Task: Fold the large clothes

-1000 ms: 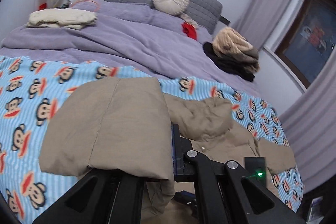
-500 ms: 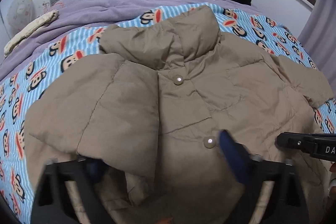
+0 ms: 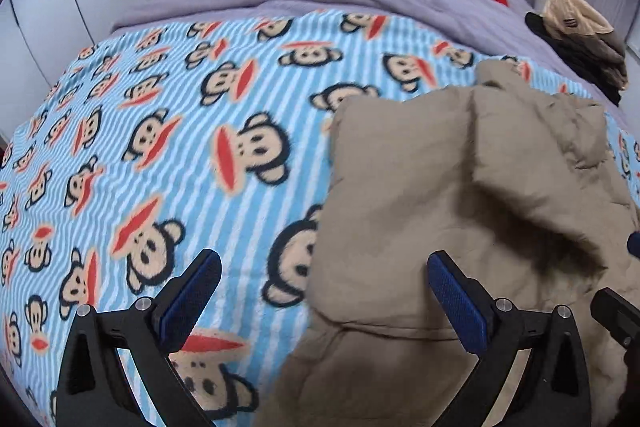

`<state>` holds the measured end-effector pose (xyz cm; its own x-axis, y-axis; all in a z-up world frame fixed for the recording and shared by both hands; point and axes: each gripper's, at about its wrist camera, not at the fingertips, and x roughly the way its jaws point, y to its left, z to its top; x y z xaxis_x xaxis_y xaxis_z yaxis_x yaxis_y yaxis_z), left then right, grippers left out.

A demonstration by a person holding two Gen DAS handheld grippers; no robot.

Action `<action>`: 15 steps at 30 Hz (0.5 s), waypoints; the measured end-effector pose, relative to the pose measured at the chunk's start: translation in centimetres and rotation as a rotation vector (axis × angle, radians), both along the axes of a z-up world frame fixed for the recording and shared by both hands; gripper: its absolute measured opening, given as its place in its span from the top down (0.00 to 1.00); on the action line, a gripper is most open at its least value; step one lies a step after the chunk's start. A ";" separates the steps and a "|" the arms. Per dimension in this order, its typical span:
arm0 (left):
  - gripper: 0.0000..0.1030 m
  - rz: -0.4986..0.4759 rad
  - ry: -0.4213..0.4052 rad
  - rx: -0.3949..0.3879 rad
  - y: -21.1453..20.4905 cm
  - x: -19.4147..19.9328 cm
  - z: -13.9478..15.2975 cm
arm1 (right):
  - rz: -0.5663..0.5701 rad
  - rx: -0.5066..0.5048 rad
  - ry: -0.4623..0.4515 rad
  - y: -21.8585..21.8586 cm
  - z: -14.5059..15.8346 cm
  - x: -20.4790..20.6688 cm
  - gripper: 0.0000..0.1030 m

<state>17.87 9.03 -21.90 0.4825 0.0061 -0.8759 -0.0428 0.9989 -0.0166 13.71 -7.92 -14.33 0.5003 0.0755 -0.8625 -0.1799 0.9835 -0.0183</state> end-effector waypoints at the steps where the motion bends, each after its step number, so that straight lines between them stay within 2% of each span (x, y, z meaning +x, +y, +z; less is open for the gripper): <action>1: 0.00 -0.001 0.012 0.005 0.1 -0.2 -0.7 | 0.045 -0.080 -0.007 2.0 -0.7 0.3 0.12; 3: 0.00 -0.011 0.024 0.010 -0.2 -0.7 -1.8 | 0.118 -0.241 -0.055 5.1 -2.2 1.4 0.13; 5: 0.00 -0.023 0.031 0.017 -0.6 -1.1 -2.5 | 0.115 -0.328 -0.123 5.8 -2.4 3.1 0.14; 7: 0.00 -0.035 0.035 0.014 -0.8 -1.1 -2.7 | 0.014 -0.341 -0.162 3.7 -1.7 4.9 0.14; 8: 0.00 -0.040 0.038 0.008 -0.7 -1.1 -2.8 | -0.063 -0.309 -0.168 1.7 -1.1 5.6 0.22; 9: 0.00 -0.045 0.040 -0.004 -0.6 -1.1 -2.8 | -0.155 -0.245 -0.161 -0.9 -0.6 6.2 0.32; 10: 0.00 -0.058 0.041 -0.026 -0.4 -0.8 -2.8 | -0.239 -0.140 -0.132 -3.9 -0.2 6.6 0.68; 11: 0.00 -0.065 0.044 -0.028 -0.5 -0.7 -2.7 | -0.308 -0.012 -0.082 -7.0 -0.5 6.7 0.89; 13: 0.00 -0.083 0.044 -0.005 -0.8 -0.6 -2.7 | -0.479 0.319 0.031 -13.4 -2.6 5.9 0.89; 15: 0.00 -0.097 0.052 0.018 -1.2 -0.5 -2.7 | -0.608 0.561 0.147 -17.7 -5.8 4.7 0.89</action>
<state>17.41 7.80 -24.63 0.4357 -0.0228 -0.8998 0.0541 0.9985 0.0009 18.40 -25.66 -20.16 0.4784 0.2660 -0.8369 0.4222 0.7660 0.4848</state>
